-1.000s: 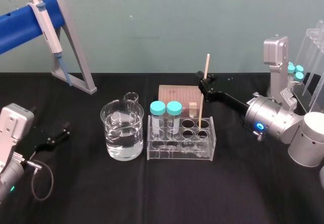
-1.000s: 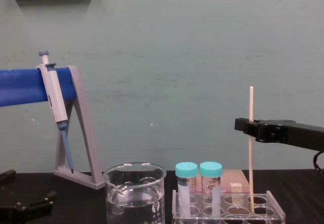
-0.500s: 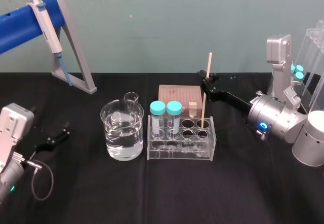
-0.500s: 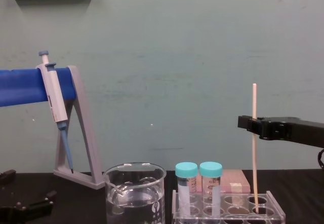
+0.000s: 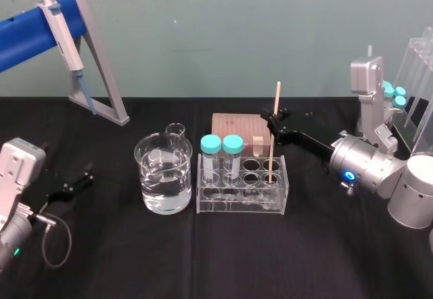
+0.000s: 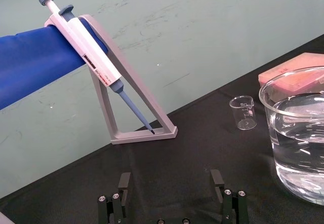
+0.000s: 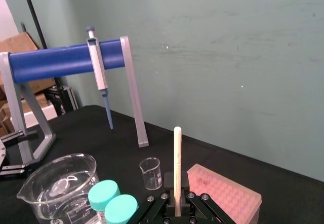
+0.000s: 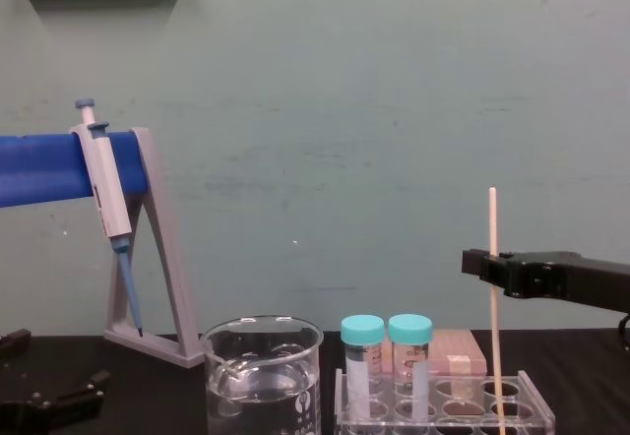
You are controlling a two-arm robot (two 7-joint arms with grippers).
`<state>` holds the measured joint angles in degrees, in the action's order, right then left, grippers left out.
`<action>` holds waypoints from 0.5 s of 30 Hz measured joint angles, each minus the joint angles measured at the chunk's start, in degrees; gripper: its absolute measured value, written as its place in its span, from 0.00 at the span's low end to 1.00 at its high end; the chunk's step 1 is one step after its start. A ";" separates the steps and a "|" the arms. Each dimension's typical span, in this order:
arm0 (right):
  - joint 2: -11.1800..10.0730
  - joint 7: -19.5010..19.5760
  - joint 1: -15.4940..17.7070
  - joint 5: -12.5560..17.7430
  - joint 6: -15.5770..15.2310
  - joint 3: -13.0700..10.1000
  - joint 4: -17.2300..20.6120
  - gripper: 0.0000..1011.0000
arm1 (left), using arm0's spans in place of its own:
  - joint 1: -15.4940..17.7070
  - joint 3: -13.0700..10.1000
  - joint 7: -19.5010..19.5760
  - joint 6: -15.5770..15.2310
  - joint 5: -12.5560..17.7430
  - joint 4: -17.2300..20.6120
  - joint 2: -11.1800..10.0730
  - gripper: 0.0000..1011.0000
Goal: Hold the thermometer with one hand and immerse one end into the beaker, then reinsert it into the test tube rack.
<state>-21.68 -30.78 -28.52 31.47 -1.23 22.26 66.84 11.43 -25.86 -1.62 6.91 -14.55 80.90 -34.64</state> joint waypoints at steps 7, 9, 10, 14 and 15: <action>0.26 -0.04 -0.16 -0.59 0.40 0.23 -1.25 0.05 | 0.00 0.00 0.00 0.00 0.00 0.00 0.00 0.99; 0.39 -0.05 -0.22 -0.75 0.44 0.29 -1.65 0.05 | 0.00 0.00 0.00 0.00 0.00 0.00 0.00 0.99; 0.50 -0.05 -0.27 -0.85 0.45 0.32 -1.91 0.05 | 0.00 0.00 0.00 0.00 0.00 0.00 0.00 0.99; 0.71 -0.05 -0.32 -1.01 0.46 0.37 -2.38 0.05 | 0.00 0.00 0.00 0.00 0.00 0.00 0.00 0.99; 0.74 -0.03 -0.33 -1.07 0.44 0.37 -2.45 0.05 | 0.00 0.00 0.00 0.00 0.00 0.00 0.00 0.99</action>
<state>-20.94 -30.81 -28.84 30.40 -0.78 22.63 64.39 11.43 -25.86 -1.62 6.91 -14.55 80.90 -34.65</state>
